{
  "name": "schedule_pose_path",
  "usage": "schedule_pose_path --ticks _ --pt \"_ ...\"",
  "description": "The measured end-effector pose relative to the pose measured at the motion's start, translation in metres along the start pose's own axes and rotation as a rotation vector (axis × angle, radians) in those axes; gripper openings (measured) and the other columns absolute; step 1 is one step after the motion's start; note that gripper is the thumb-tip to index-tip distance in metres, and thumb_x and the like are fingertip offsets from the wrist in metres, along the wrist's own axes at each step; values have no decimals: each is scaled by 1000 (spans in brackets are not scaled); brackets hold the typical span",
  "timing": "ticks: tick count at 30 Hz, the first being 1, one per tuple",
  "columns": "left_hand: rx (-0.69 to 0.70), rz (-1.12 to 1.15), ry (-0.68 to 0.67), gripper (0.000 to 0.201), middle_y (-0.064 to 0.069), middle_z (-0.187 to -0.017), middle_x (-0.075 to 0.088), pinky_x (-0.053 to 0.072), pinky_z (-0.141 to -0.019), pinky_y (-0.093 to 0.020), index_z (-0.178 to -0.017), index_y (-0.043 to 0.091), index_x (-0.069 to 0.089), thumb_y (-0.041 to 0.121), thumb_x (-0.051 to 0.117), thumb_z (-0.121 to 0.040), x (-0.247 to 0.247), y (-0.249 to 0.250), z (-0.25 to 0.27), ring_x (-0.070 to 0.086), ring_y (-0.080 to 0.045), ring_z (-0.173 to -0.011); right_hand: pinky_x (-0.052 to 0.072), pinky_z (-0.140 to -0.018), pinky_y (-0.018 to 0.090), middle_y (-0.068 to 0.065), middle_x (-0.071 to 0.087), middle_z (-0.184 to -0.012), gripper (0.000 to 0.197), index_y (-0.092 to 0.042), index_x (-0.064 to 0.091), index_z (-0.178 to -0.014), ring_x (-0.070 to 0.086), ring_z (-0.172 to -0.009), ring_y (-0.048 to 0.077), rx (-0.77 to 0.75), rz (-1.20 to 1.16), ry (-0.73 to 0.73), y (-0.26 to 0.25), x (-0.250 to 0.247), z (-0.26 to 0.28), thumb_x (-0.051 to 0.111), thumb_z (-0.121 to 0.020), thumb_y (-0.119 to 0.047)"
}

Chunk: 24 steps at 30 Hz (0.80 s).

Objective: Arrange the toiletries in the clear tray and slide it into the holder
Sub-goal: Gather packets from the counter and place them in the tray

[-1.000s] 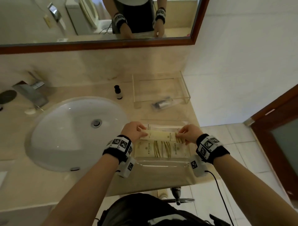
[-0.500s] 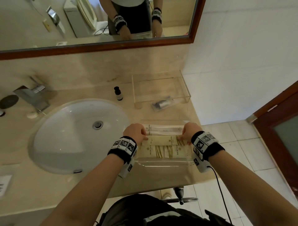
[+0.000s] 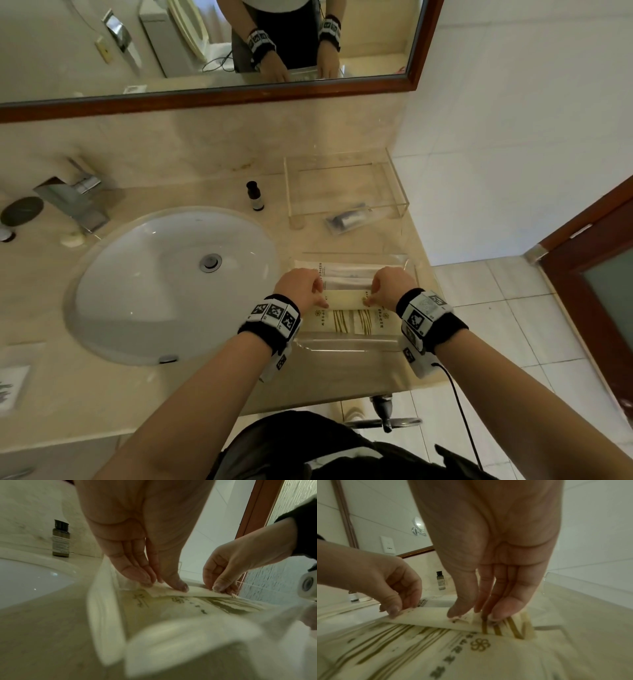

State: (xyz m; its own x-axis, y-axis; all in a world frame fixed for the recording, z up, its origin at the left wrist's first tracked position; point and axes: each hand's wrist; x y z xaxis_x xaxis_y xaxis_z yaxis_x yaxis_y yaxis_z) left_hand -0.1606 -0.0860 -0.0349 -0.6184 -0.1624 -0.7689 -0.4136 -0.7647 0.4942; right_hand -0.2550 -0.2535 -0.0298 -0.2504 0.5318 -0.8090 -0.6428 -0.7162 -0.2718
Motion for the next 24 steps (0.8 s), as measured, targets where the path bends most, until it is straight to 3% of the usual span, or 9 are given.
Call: schedule_pose_path --ticks 9,15,19,24 --pt "-22 13 6 39 -5 -102 65 51 -85 -30 -100 11 62 27 81 -70 5 0 0 61 -20 -93 49 -83 28 6 66 -105 40 -9 64 -99 63 -97 21 -5 83 -19 -5 1 1 77 -74 -36" --pt "-28 -29 -28 54 -4 -109 58 50 -90 -33 -108 13 57 31 84 -65 5 2 2 58 -22 -99 54 -78 28 3 62 -95 40 -11 61 -97 58 -79 17 3 55 -82 -4 -3 7 80 -70 -34" --pt "-39 -42 -33 56 -6 -114 58 49 -94 -34 -112 12 57 29 84 -66 5 1 3 58 -23 -103 51 -84 30 6 61 -110 54 -11 57 -109 56 -89 19 -13 180 -140 -7 7 13 82 -67 -35" --pt "-45 -29 -27 57 -7 -115 58 49 -94 -34 -113 11 57 28 84 -65 6 1 3 58 -23 -104 49 -86 29 7 62 -114 54 -10 57 -111 61 -103 22 -22 202 -122 -9 8 14 81 -69 -35"
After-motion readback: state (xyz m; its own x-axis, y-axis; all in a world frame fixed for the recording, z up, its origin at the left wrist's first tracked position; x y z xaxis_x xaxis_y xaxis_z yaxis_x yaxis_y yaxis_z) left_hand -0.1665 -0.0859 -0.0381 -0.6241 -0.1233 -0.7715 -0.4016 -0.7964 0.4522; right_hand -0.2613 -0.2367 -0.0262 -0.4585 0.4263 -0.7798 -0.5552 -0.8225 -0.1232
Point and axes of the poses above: each hand's wrist, its own z-axis away from the middle knuckle, its own x-axis out of the palm, y = z × x
